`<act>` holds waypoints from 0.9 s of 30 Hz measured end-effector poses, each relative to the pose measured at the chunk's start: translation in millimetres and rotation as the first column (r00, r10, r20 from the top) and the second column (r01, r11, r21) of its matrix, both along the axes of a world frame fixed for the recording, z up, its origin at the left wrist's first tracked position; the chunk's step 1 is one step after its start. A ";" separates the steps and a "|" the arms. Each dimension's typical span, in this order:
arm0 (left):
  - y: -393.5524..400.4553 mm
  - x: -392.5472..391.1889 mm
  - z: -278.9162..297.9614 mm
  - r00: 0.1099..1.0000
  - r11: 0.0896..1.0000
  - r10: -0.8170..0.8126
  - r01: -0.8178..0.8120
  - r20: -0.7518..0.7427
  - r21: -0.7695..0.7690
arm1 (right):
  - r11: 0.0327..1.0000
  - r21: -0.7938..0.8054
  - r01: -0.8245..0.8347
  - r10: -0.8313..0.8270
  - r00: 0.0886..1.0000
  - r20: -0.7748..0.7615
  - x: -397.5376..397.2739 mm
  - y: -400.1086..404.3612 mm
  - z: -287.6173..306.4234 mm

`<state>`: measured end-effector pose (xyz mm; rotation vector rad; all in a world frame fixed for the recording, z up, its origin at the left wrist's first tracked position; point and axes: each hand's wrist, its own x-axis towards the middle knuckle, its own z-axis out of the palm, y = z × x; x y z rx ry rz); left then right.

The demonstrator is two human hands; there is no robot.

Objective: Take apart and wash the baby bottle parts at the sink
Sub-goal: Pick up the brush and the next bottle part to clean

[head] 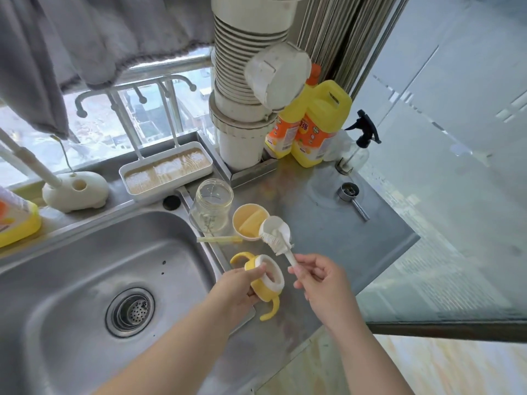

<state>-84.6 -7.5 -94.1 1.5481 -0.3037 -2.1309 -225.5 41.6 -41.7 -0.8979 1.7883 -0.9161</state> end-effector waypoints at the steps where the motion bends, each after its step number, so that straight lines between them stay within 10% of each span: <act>1: 4.0 3.1 3.8 1.000 1.000 0.003 -0.004 -0.011 -0.023 | 1.000 0.008 -0.016 0.016 1.000 -0.009 0.5 3.1 2.3; 10: 14.3 103.4 62.2 0.967 0.892 0.245 -0.193 0.077 -0.409 | 0.911 -0.098 -0.401 0.396 0.916 -0.068 76.4 -20.3 37.4; 20: 55.2 232.9 114.7 0.838 0.670 0.482 -0.164 0.256 -0.724 | 0.464 -0.165 -0.870 0.744 0.484 -0.461 197.5 -38.3 74.2; 27: 70.8 257.6 121.0 0.819 0.573 0.564 -0.298 0.103 -0.764 | 0.499 -0.254 -0.829 0.740 0.560 -0.373 225.1 -56.8 97.0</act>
